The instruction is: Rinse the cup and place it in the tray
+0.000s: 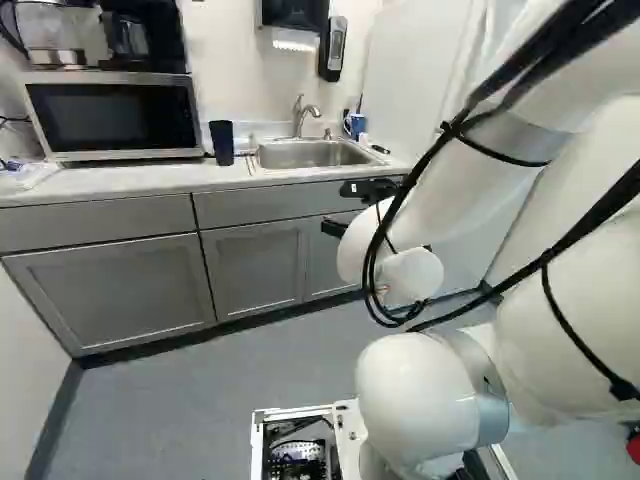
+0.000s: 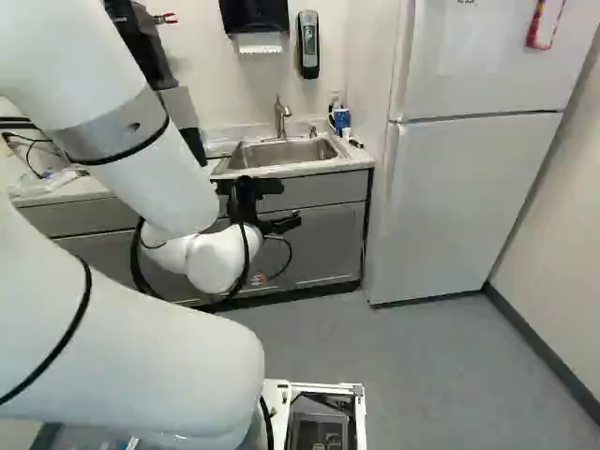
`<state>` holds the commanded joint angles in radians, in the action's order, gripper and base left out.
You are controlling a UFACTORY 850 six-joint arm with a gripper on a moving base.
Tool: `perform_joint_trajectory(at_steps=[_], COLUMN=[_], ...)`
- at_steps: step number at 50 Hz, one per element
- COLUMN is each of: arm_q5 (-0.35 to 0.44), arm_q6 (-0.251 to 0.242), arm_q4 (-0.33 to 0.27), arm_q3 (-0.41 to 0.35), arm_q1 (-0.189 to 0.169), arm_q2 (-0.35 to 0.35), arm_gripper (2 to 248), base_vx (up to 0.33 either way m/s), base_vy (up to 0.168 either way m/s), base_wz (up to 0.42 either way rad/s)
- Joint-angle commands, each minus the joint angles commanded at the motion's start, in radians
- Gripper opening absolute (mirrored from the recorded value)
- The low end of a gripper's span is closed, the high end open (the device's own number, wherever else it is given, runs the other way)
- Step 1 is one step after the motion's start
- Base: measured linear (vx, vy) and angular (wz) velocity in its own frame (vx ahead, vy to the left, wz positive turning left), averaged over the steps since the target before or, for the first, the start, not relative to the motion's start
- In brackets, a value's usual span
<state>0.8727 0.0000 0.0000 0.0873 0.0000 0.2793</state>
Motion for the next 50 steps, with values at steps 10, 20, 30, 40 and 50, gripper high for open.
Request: perform_joint_trajectory(at_steps=[10, 20, 30, 40, 50], arm_q5=[0.0, 0.0, 0.0, 0.0, 0.0], arm_q6=[0.0, 0.0, 0.0, 0.0, 0.0], arm_q4=[0.0, 0.0, 0.0, 0.0, 0.0], arm_q3=[0.0, 0.0, 0.003, 0.044, 0.097], arm_q1=[0.0, 0.0, 0.0, -0.003, -0.009], arm_q2=[0.0, 0.0, -0.004, -0.051, -0.108], arm_gripper=[247, 247, 247, 247, 247], base_vx=[0.0, 0.0, 0.0, 0.0, 0.0], base_vy=[0.0, 0.0, 0.0, 0.0, 0.0], base_wz=[0.0, 0.0, 0.0, 0.0, 0.0])
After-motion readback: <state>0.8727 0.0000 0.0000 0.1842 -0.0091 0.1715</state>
